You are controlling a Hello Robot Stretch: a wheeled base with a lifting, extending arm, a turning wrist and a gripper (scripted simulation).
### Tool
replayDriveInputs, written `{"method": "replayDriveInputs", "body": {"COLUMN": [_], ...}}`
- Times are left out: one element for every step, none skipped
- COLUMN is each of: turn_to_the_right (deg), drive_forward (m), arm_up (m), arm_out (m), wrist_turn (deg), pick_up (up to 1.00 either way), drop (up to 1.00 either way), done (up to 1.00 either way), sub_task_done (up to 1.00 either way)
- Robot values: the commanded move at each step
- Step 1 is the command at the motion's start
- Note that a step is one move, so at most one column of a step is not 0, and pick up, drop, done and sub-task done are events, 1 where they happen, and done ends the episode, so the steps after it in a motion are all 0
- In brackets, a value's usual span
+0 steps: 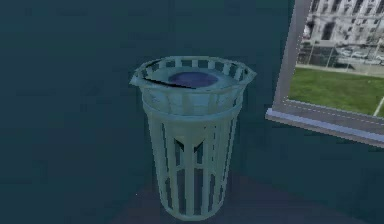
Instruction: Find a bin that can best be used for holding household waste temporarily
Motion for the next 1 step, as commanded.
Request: {"method": "replayDriveInputs", "body": {"turn_to_the_right": [0.0], "drive_forward": [0.0], "arm_up": [0.0], "arm_out": [0.0], "wrist_turn": [0.0], "pick_up": [0.0], "drop": [0.0], "done": [1.0], "sub_task_done": [0.0]}}
